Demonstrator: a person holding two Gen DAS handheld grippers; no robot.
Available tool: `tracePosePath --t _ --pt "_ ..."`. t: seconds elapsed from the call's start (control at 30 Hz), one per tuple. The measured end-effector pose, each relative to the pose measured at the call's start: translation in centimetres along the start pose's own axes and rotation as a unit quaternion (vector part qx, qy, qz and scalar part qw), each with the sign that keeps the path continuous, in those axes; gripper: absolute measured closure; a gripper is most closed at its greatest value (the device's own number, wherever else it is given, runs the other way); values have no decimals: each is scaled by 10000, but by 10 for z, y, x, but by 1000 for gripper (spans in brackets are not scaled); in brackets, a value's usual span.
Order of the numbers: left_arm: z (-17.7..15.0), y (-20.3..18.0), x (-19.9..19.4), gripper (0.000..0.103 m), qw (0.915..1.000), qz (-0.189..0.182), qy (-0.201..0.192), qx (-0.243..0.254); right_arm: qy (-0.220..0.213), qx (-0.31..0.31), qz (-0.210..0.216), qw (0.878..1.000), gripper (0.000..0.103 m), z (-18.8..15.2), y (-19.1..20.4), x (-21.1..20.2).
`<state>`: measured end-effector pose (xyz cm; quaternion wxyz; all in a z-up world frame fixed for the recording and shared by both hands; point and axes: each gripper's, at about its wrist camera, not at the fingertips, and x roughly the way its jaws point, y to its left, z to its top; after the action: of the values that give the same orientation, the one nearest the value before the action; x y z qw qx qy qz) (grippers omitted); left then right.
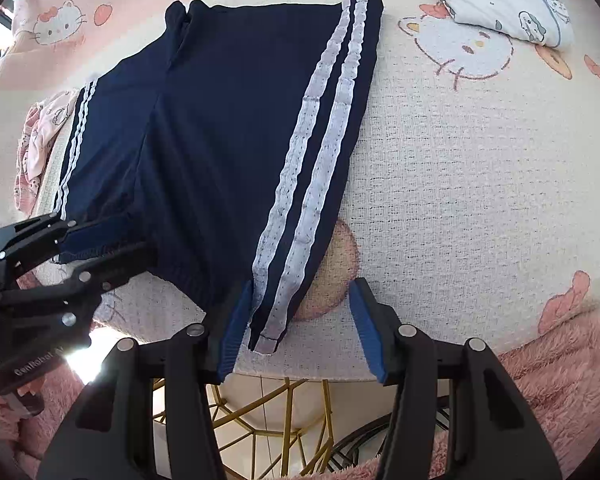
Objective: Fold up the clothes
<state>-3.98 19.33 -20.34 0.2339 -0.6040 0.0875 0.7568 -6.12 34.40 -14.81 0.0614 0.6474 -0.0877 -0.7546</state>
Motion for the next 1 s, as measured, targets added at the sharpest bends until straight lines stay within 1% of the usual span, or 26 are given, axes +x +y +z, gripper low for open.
tracePosePath --t 0.1,0.13,0.17,0.2,0.27,0.3,0.4,0.5,0.57,0.6,0.63,0.7,0.77,0.83,0.87,0.9,0.97,1.0 --pt "-1 7 -9 68 9989 -253 -159 -348 -143 240 190 9994 51 4 -11 -7" --pt "-1 7 -12 68 9983 -377 -246 -382 -212 374 339 9985 51 7 -15 -9" --pt "-1 7 -13 68 9980 -413 -276 -381 -286 540 463 9971 51 10 -21 -11" --pt "-1 5 -11 68 9985 -349 -241 -341 -360 710 580 9951 51 13 -27 -13" --pt "-1 1 -2 68 9998 -121 -45 -181 -426 966 417 9935 51 20 -38 -12" --pt "-2 -1 0 68 9999 -34 15 -119 -408 1035 258 9935 51 20 -38 -8" --pt "-1 -5 -10 68 9999 8 -80 -134 -426 1032 261 9934 50 29 -45 -2" --pt "5 -6 -23 68 9989 -187 -380 -181 -556 856 205 9946 51 47 -43 -13" --pt "12 -5 -22 67 9982 -265 -479 -255 -688 593 -7 9959 51 59 -42 -19" --pt "15 -5 -19 67 9980 -287 -467 -303 -725 466 -97 9962 50 63 -42 -22" --pt "20 0 -15 68 9981 -289 -415 -348 -703 323 -60 9970 50 71 -40 -19" --pt "39 7 -8 67 9990 -220 -210 -326 -540 -93 73 9985 51 82 -25 1" --pt "44 6 1 67 9998 -87 43 -171 -449 -528 -273 9972 53 70 -16 10" --pt "43 2 1 66 9999 -5 141 -7 -621 -778 -872 9912 54 67 -10 10" --pt "45 2 1 65 9997 -15 229 -8 -692 -786 -1061 9888 52 67 -12 10" --pt "48 3 0 64 9996 -28 295 -20 -697 -660 -1041 9899 46 69 -17 10" --pt "55 6 -4 64 9994 -145 259 -150 -700 -282 -905 9930 46 74 -30 6" --pt "59 8 -7 64 9995 -195 177 -196 -727 -171 -1010 9921 46 76 -33 3"
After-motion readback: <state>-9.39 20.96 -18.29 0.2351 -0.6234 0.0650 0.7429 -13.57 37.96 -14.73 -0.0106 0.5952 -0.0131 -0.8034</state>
